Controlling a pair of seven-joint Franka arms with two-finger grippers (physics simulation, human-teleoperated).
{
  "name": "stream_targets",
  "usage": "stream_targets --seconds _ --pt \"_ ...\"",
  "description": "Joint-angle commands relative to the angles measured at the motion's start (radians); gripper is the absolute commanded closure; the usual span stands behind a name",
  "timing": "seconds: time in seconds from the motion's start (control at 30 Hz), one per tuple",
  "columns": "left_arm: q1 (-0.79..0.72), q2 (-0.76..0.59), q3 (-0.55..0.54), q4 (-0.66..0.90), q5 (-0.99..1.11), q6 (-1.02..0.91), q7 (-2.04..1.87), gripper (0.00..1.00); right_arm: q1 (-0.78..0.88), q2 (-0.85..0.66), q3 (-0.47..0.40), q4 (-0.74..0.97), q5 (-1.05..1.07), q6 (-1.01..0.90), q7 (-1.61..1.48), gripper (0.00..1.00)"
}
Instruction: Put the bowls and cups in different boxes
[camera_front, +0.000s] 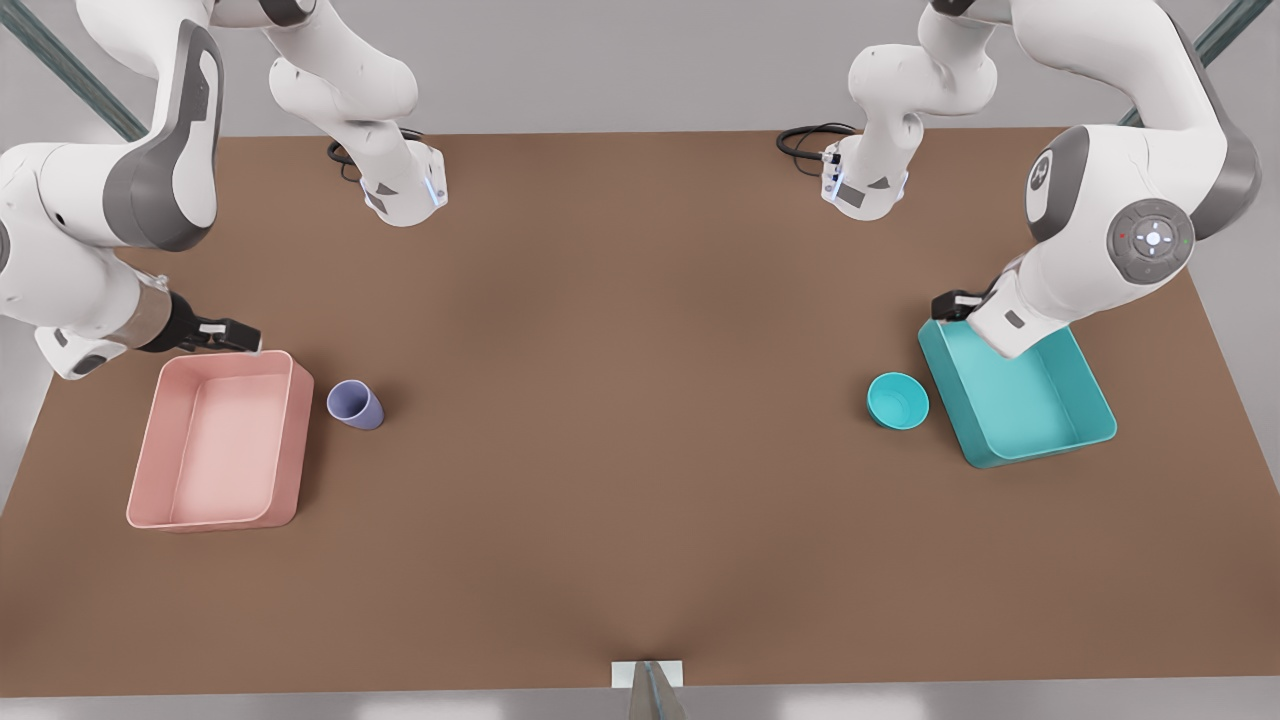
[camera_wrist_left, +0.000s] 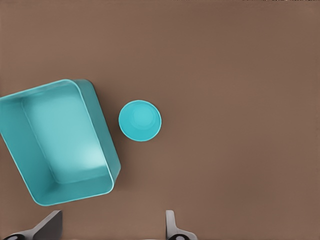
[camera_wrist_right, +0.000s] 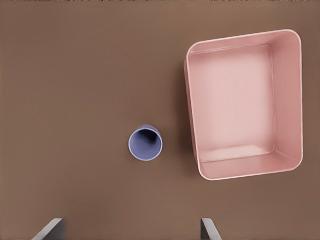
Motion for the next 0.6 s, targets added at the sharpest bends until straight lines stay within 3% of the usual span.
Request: stream_targets --seconds 0.0,0.07,0.13,0.2,0.3,0.5,0.57 --pt "0.000 -0.001 0.000 0.000 0.000 0.013 -0.013 0.00 0.001 0.001 0.000 0.000 -0.001 0.022 -0.003 0.00" --pt "-0.005 0.002 -0.003 -0.027 0.003 0.034 -0.014 0.00 0.000 0.010 0.001 0.002 0.002 0.031 -0.004 0.00" --pt "-0.101 0.095 -0.025 -0.176 0.064 0.315 -0.016 0.00 0.011 0.073 0.006 -0.012 -0.002 0.119 -0.018 0.00" --pt "-0.175 0.204 -0.026 -0.222 0.167 0.490 -0.019 0.00 0.038 0.168 0.009 0.003 -0.002 0.123 -0.103 0.00" --pt "-0.180 0.257 -0.025 -0.335 0.178 0.740 -0.016 0.00 0.077 0.211 0.007 -0.030 0.009 0.160 -0.086 0.00" --pt "-0.138 0.238 0.002 -0.510 0.176 0.766 -0.025 0.00 0.066 0.038 -0.002 -0.481 -0.010 0.654 -0.083 0.01" --pt "-0.117 0.263 0.017 -0.536 0.176 0.814 -0.030 0.00 0.054 0.015 -0.002 -0.566 -0.008 0.742 -0.083 0.01"
